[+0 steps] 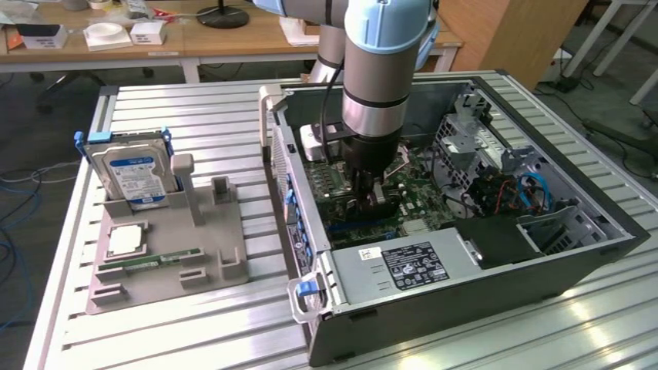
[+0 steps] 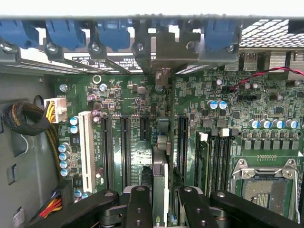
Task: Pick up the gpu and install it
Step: 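Insert the gpu into the slot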
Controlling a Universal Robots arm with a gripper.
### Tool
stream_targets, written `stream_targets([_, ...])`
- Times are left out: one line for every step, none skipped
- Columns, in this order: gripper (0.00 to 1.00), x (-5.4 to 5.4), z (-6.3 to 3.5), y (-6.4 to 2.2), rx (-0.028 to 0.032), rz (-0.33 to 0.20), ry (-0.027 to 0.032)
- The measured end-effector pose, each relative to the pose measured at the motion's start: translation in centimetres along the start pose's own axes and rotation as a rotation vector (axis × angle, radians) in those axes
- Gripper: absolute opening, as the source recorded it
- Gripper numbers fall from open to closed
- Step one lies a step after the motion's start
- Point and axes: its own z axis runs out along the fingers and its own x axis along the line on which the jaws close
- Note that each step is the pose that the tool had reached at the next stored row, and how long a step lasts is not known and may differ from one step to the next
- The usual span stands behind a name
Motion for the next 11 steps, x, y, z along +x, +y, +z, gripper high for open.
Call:
stream_targets([0.26,0.0,0.0,0.0,0.0,0.0,0.0001])
stream_targets([0.26,0.0,0.0,0.0,0.0,0.0,0.0])
stream_targets([0.26,0.0,0.0,0.0,0.0,0.0,0.0])
stream_targets([0.26,0.0,0.0,0.0,0.0,0.0,0.0001])
stream_targets([0.26,0.0,0.0,0.0,0.0,0.0,0.0001])
stream_targets([0.26,0.0,0.0,0.01,-0.0001,0.0,0.0002])
stream_targets([0.26,0.0,0.03,0.01,0.0,0.0,0.0002])
stream_targets([0.26,0.0,0.11,0.01,-0.0001,0.0,0.0003])
stream_targets([0.26,0.01,0.24,0.04,-0.0009,0.0,0.0012])
stream_targets([0.26,0.01,0.38,0.06,-0.0019,0.0,0.0009])
stream_targets([0.26,0.01,0.4,0.06,-0.0017,0.0,0.0005])
